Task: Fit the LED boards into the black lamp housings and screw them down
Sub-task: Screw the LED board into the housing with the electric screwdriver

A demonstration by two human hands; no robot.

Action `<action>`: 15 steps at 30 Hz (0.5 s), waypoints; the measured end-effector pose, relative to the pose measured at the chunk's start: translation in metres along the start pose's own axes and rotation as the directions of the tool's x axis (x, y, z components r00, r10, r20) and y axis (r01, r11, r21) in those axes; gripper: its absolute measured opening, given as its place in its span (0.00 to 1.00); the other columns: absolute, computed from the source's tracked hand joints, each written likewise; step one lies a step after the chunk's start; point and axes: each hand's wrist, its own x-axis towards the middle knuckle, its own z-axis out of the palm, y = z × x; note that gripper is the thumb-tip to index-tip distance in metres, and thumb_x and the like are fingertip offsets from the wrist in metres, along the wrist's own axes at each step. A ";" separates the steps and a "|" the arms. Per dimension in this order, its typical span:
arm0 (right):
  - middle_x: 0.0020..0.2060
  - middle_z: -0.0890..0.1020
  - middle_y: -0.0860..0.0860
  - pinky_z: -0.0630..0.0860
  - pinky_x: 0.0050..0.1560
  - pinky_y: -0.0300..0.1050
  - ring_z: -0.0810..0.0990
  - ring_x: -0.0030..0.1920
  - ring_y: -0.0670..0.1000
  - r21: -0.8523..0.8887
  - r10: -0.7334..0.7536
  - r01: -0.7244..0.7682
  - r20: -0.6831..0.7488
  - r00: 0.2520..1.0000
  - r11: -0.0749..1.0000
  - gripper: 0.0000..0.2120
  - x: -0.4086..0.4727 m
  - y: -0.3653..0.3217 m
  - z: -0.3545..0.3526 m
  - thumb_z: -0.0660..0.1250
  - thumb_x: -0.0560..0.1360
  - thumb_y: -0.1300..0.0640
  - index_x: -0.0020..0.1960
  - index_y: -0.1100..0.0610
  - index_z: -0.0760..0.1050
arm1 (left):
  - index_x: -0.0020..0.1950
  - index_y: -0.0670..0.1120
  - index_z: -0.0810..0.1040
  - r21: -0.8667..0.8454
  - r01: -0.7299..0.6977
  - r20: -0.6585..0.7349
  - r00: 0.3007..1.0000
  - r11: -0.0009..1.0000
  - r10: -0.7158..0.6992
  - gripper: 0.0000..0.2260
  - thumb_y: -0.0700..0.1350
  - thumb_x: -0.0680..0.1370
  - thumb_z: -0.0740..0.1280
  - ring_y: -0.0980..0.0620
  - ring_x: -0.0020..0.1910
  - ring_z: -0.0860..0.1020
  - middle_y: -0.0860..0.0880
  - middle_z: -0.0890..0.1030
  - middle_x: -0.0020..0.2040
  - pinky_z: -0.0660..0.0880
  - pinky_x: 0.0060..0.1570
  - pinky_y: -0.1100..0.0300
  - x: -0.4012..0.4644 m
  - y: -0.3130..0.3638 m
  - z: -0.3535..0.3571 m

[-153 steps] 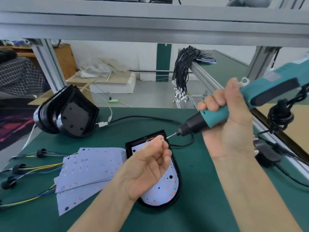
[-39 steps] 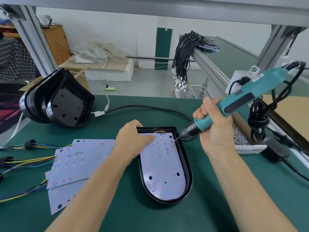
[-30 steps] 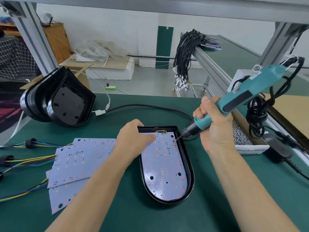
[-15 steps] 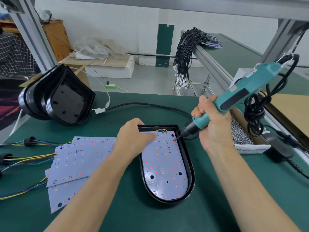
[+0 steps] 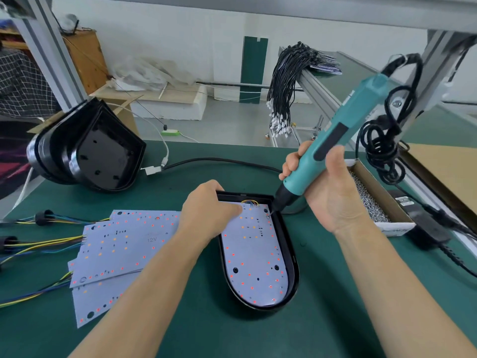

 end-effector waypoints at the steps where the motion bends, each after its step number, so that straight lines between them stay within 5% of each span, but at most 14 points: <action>1: 0.37 0.74 0.51 0.67 0.52 0.49 0.73 0.39 0.51 0.010 0.019 -0.019 -0.003 1.000 1.000 0.31 -0.001 -0.002 -0.001 0.75 0.60 0.33 0.47 0.55 0.69 | 0.41 0.45 0.72 0.003 0.001 0.002 1.000 1.000 -0.001 0.09 0.42 0.68 0.72 0.47 0.32 0.72 0.50 0.75 0.34 0.66 0.33 0.60 0.000 0.000 0.000; 6: 0.35 0.74 0.51 0.70 0.53 0.50 0.74 0.38 0.51 -0.014 0.033 -0.033 0.034 0.999 0.999 0.11 -0.003 -0.004 -0.007 0.66 0.66 0.52 0.45 0.56 0.70 | 0.42 0.44 0.73 0.016 0.007 0.001 1.000 1.000 -0.008 0.09 0.42 0.68 0.72 0.46 0.34 0.73 0.49 0.75 0.34 0.68 0.34 0.59 0.001 0.002 0.000; 12: 0.34 0.73 0.52 0.71 0.55 0.49 0.72 0.37 0.53 -0.053 0.103 -0.092 0.267 0.958 0.994 0.09 -0.003 -0.010 -0.016 0.65 0.60 0.60 0.40 0.54 0.73 | 0.42 0.43 0.73 0.035 0.033 0.004 0.999 0.999 -0.033 0.09 0.41 0.68 0.71 0.47 0.33 0.72 0.49 0.75 0.34 0.66 0.32 0.60 0.001 0.005 0.000; 15: 0.34 0.73 0.52 0.69 0.56 0.50 0.71 0.38 0.52 0.006 0.081 -0.086 0.276 0.958 0.996 0.15 -0.001 -0.006 -0.017 0.73 0.59 0.58 0.42 0.55 0.72 | 0.43 0.42 0.74 0.030 0.038 0.007 0.999 0.999 -0.038 0.09 0.41 0.68 0.72 0.46 0.33 0.72 0.48 0.75 0.35 0.67 0.33 0.60 0.000 0.006 -0.001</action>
